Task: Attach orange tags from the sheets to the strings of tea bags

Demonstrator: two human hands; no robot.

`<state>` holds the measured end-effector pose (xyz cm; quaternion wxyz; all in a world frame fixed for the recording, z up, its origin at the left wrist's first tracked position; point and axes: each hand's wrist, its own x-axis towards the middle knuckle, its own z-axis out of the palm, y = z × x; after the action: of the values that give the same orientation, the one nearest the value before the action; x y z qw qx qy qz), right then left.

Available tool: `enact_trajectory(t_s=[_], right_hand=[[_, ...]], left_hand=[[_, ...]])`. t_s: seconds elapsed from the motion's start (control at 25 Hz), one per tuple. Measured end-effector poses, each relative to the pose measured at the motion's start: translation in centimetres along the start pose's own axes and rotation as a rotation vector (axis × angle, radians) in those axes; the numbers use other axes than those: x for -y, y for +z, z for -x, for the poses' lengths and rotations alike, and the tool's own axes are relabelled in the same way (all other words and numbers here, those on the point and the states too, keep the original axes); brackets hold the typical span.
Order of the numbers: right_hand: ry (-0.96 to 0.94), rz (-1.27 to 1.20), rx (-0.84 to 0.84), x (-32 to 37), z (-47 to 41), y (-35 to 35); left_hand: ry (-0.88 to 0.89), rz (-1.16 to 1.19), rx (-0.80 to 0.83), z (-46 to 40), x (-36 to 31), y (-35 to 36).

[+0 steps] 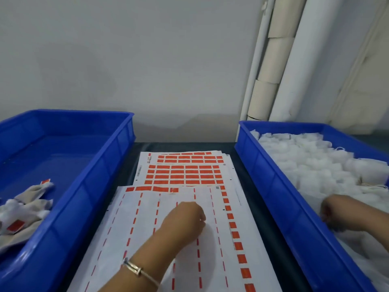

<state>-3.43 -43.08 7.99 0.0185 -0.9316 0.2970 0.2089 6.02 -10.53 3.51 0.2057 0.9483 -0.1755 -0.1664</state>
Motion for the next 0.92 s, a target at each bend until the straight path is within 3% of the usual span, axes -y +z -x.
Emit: enact_trajectory(t_s=[0.2, 0.32, 0.44, 0.52, 0.64, 0.76, 0.84, 0.92], right_hand=[[0.087, 0.407, 0.283, 1.7, 2.5, -0.5], [0.050, 0.309, 0.423, 1.3, 3.2, -1.7], [0.028, 0.076, 0.491, 0.6, 4.1, -2.7], [0.016, 0.197, 0.441, 0.3, 4.2, -1.9], [0.011, 0.313, 0.234, 0.0, 4.9, -3.2], [0.058, -0.064, -0.245, -0.6, 7.1, -7.2], [-0.025, -0.256, -0.576, 0.7, 9.1, -9.3], [-0.160, -0.442, -0.788, 3.9, 11.3, -10.2]], left_hand=[[-0.035, 0.060, -0.034, -0.9, -0.6, 2.1], [0.084, -0.079, -0.094, -1.1, 0.2, 3.4], [0.152, -0.300, 0.020, -1.5, 0.8, 4.7], [0.147, -0.326, 0.028, -2.0, 0.8, 4.9], [0.126, -0.317, 0.002, -2.2, 0.7, 5.1], [0.115, -0.295, -0.022, -1.9, 0.3, 4.9], [0.119, -0.237, -0.052, -1.5, -0.2, 4.3], [0.120, -0.073, -0.126, -1.0, -0.8, 3.1]])
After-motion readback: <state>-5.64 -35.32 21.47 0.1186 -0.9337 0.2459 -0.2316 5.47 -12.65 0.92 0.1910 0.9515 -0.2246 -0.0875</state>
